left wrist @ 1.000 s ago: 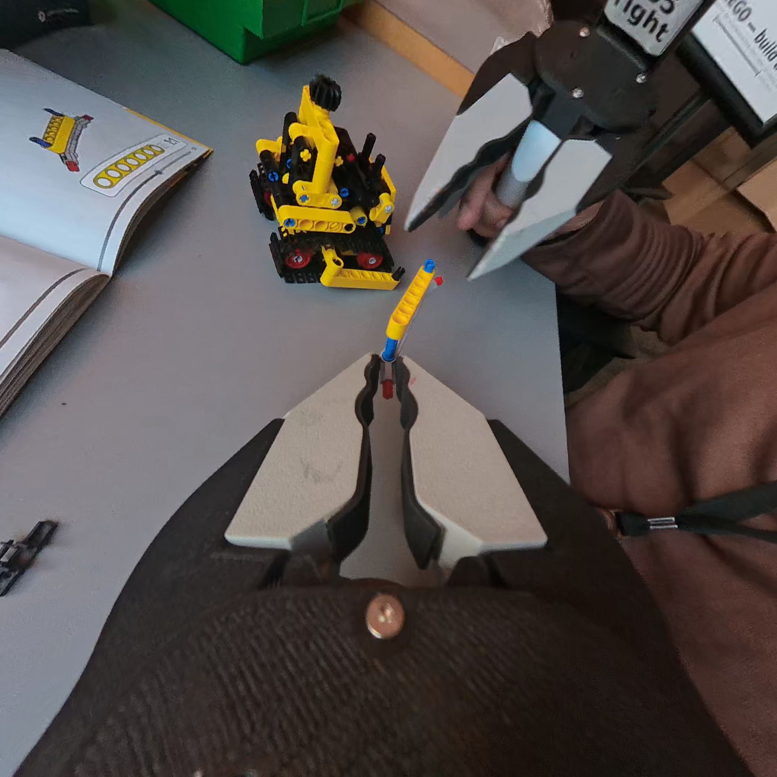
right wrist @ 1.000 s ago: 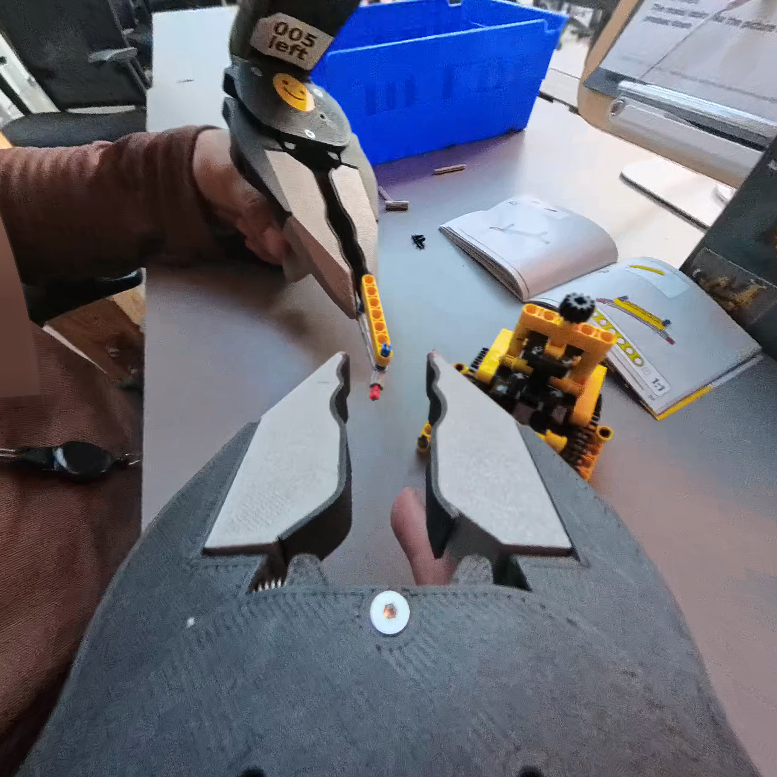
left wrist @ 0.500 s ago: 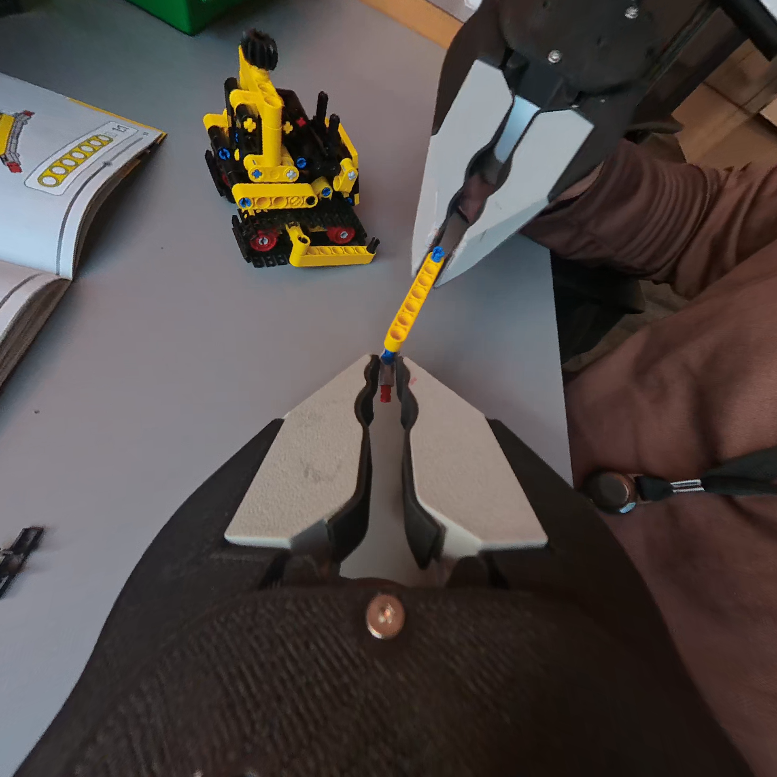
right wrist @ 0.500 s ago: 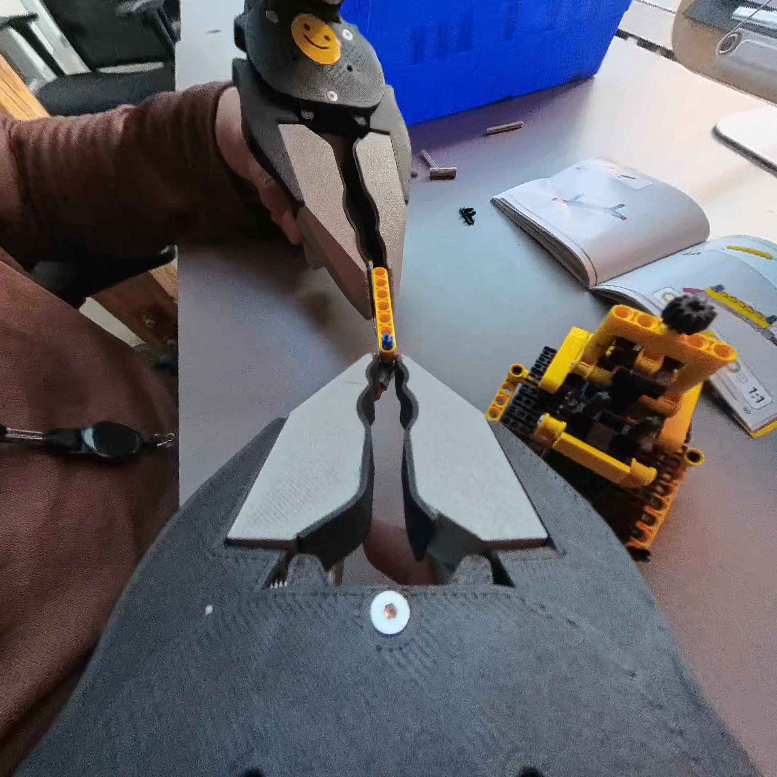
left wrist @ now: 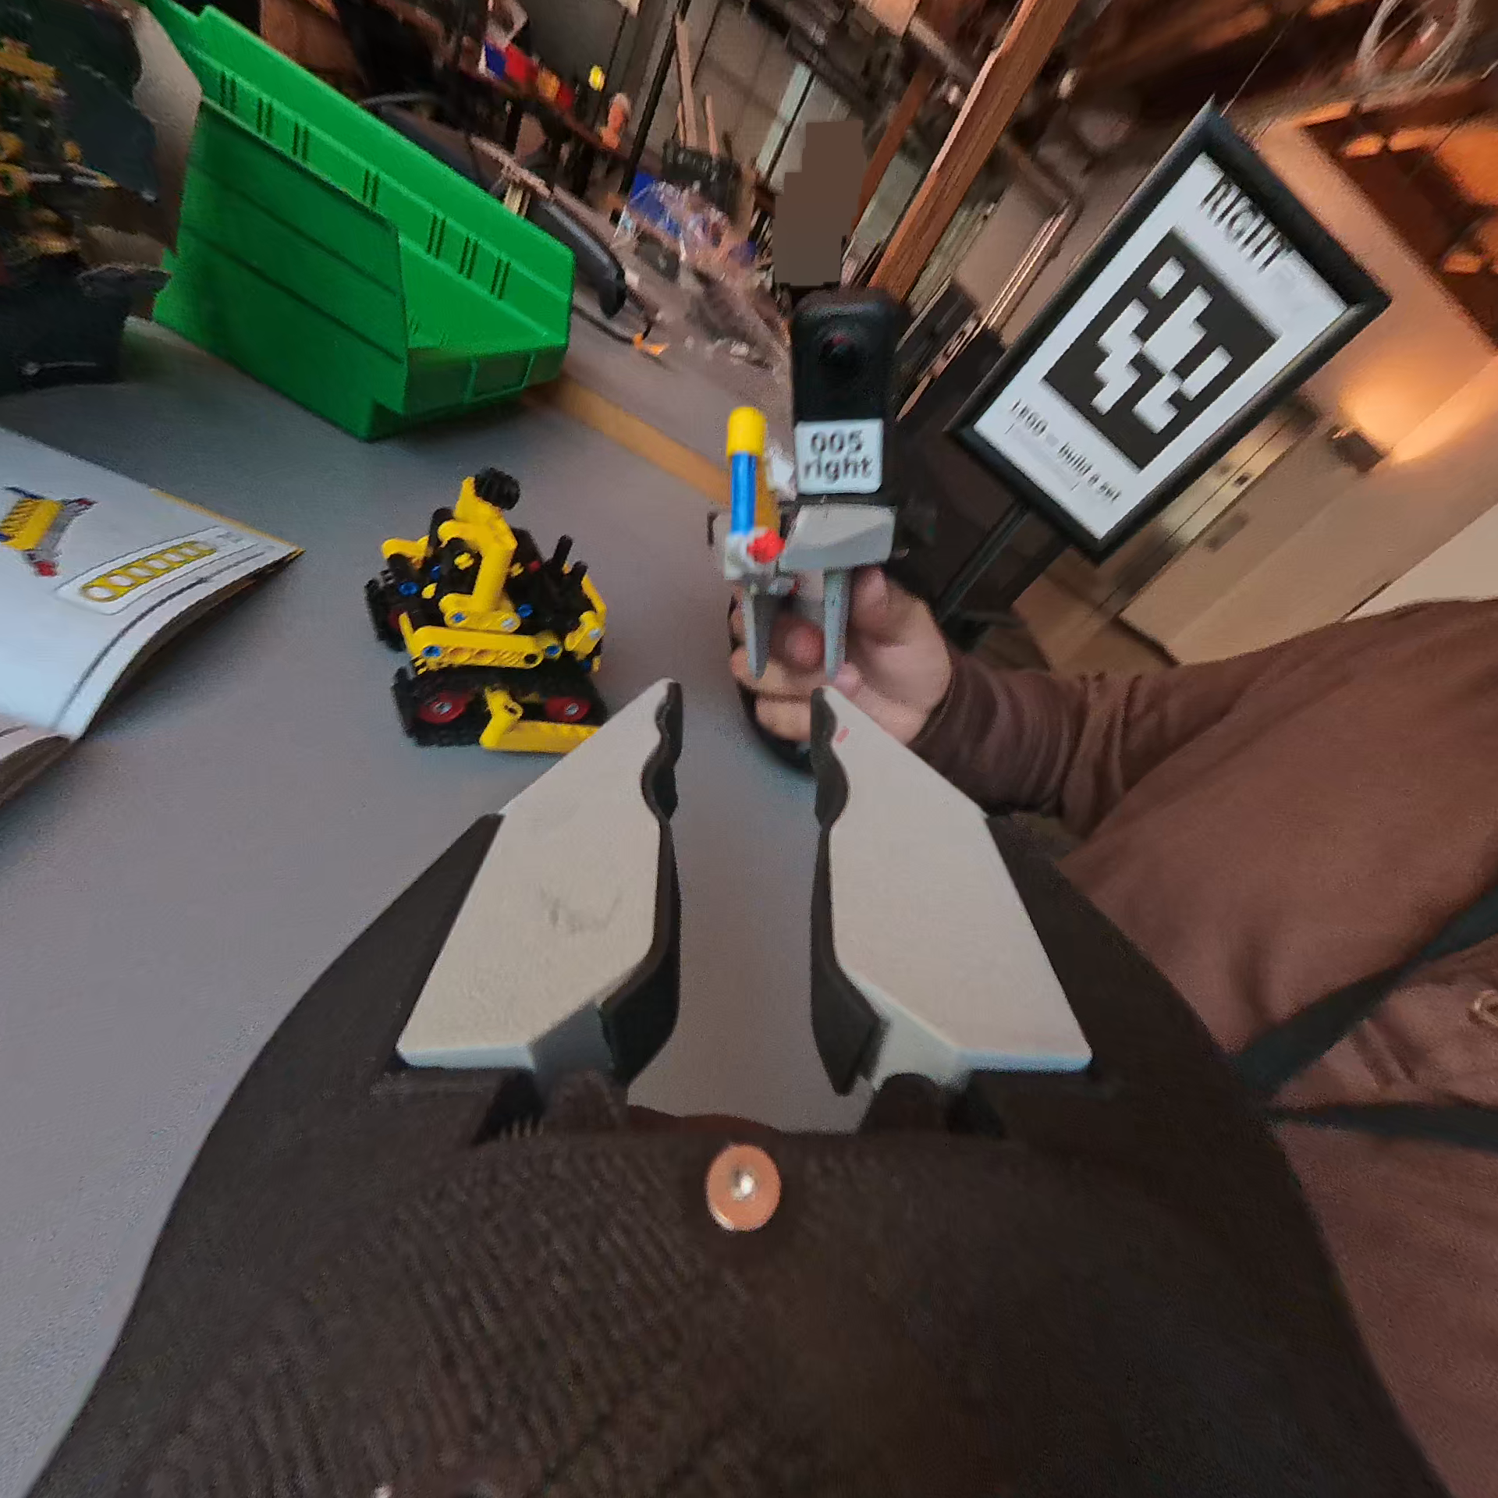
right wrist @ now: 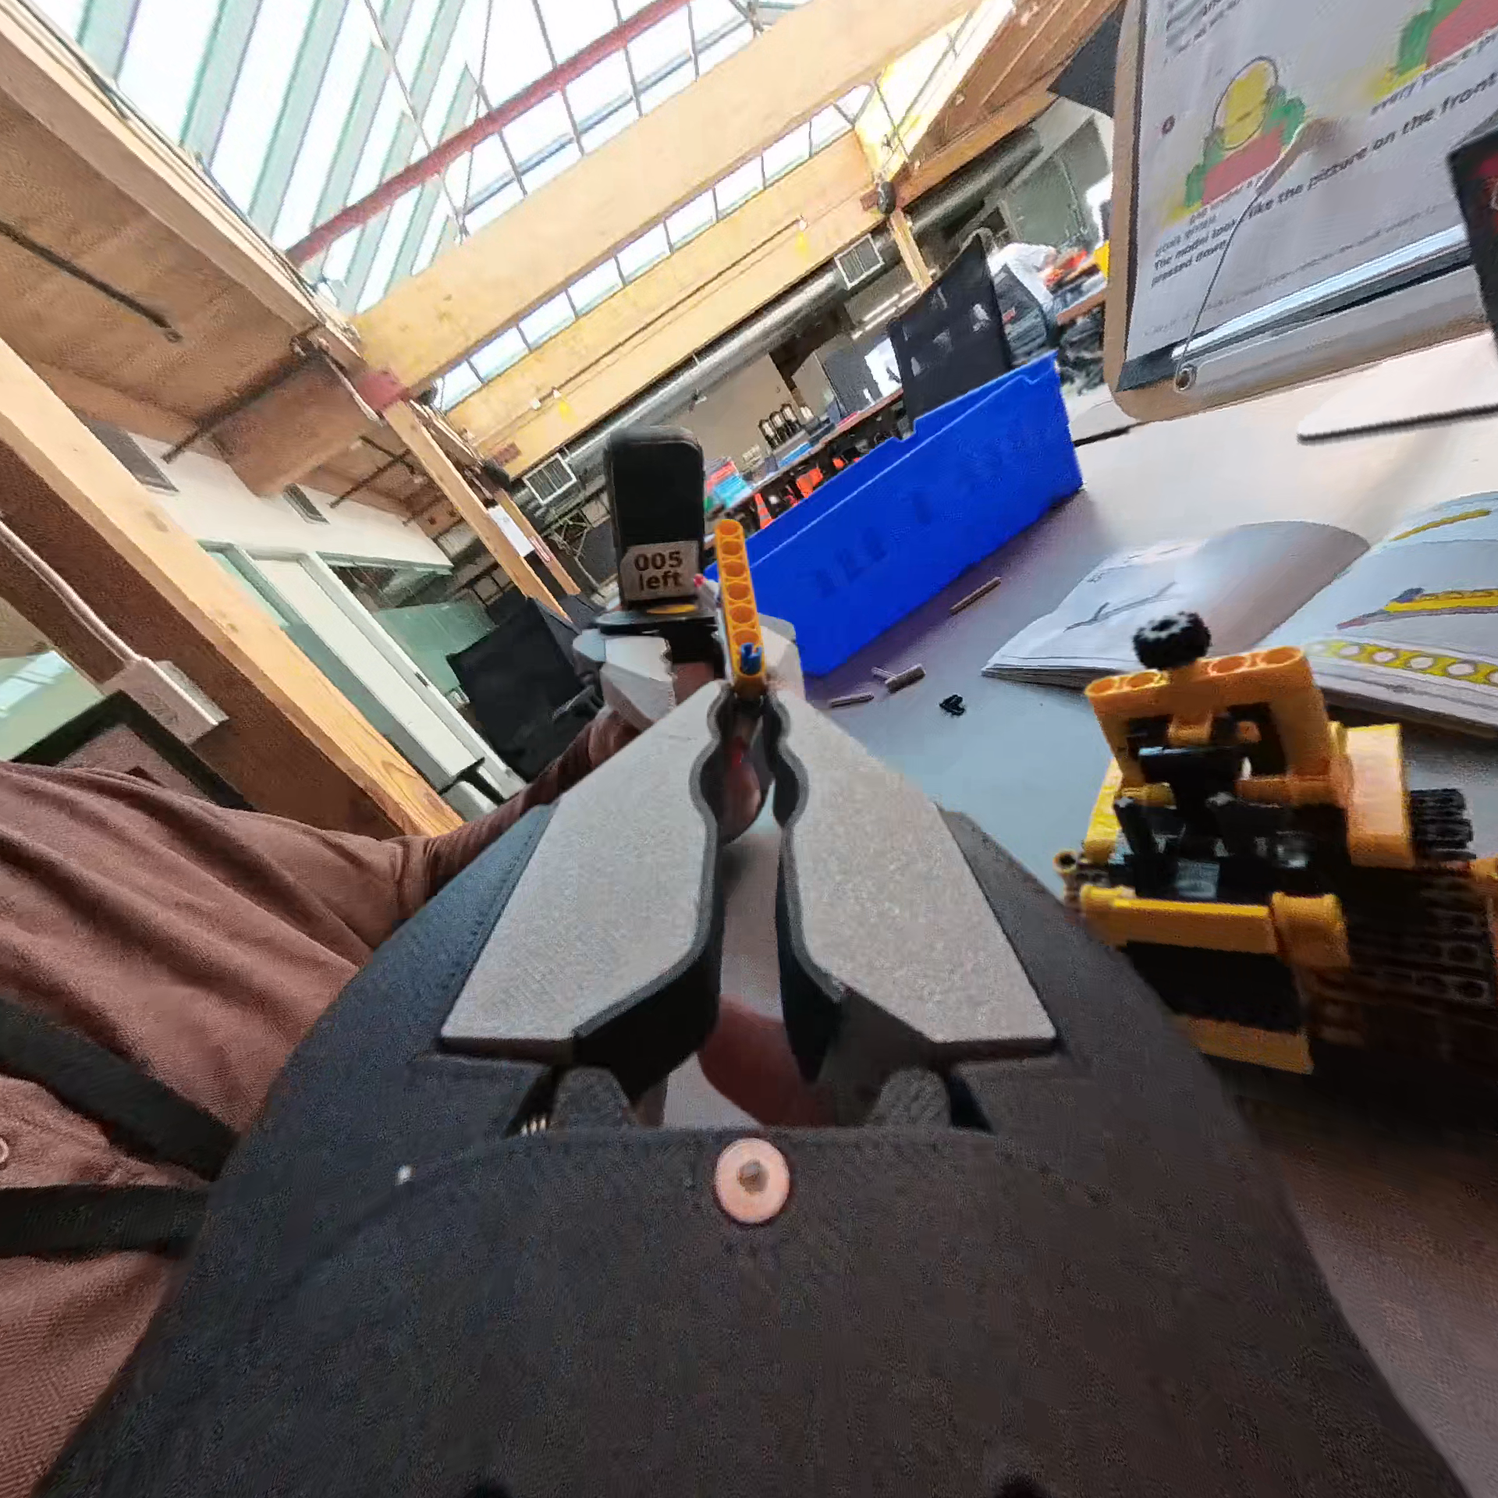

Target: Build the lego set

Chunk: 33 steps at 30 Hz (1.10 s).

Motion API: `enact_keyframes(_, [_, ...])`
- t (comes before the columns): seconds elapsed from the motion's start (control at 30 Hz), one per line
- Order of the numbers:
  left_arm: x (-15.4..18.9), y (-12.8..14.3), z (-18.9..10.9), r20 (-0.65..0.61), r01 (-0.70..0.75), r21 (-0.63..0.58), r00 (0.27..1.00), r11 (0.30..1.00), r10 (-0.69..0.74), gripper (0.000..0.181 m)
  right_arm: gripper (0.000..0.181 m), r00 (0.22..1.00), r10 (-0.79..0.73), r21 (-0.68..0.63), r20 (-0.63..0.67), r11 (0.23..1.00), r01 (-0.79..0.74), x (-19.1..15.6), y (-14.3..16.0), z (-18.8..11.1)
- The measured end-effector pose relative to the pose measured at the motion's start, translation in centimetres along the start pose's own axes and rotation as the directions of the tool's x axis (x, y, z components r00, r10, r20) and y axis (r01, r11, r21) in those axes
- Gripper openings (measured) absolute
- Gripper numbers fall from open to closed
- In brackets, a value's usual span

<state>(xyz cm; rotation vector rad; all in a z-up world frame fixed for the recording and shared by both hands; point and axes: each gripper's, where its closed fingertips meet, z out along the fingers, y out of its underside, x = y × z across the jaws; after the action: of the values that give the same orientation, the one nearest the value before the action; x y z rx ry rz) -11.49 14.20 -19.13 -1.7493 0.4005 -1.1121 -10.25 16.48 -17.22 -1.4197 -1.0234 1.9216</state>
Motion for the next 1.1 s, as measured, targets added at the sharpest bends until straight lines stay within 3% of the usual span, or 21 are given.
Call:
enact_keyframes(0.1, [0.3, -0.3, 0.8, 0.003, 0.014, 0.063, 1.000, 0.998, -0.014, 0.022, 0.003, 0.999, 0.045, -0.032, 0.021, 0.998, -0.045, -0.6, 1.6, 1.6])
enact_keyframes(0.13, [0.4, -0.4, 0.7, 0.000, 0.000, 0.081, 1.000, 0.997, 0.000, 0.007, 0.003, 0.999, 0.041, -0.043, 0.014, 0.998, -0.041, -0.7, 2.0, 2.0])
enact_keyframes(0.27, [0.7, -0.5, 0.2, -0.024, 0.007, 0.125, 1.000, 0.992, -0.004, 0.005, 0.003, 1.000, -0.013, -0.043, 0.009, 0.999, 0.013, -1.0, 2.0, 2.5])
enact_keyframes(0.4, [0.8, -1.4, 0.0, -0.058, 0.048, 0.187, 0.998, 0.981, -0.037, 0.004, 0.003, 0.997, 0.050, -0.044, 0.055, 0.998, -0.047, -1.2, 2.1, 2.5])
enact_keyframes(0.63, [0.1, -0.6, -0.1, -0.008, 0.019, 0.135, 1.000, 0.991, -0.018, 0.004, 0.006, 0.999, 0.023, -0.151, 0.032, 0.988, -0.018, -0.5, 3.0, 2.6])
enact_keyframes(0.87, [-1.0, 0.8, 0.2, 0.018, 0.108, 0.050, 0.994, 0.993, -0.109, 0.004, 0.015, 0.971, -0.240, -0.332, 0.019, 0.914, 0.233, 0.6, 4.2, 2.3])
enact_keyframes(0.93, [-1.3, 1.2, 0.3, 0.030, 0.135, 0.025, 0.990, 0.991, -0.136, 0.004, 0.018, 0.970, -0.236, -0.395, 0.054, 0.887, 0.238, 0.8, 4.9, 2.5])
enact_keyframes(1.1, [-1.3, 1.3, 0.0, 0.023, 0.148, 0.017, 0.989, 0.989, -0.148, 0.004, 0.006, 0.976, -0.166, -0.445, 0.141, 0.870, 0.212, 0.9, 5.2, 2.7])
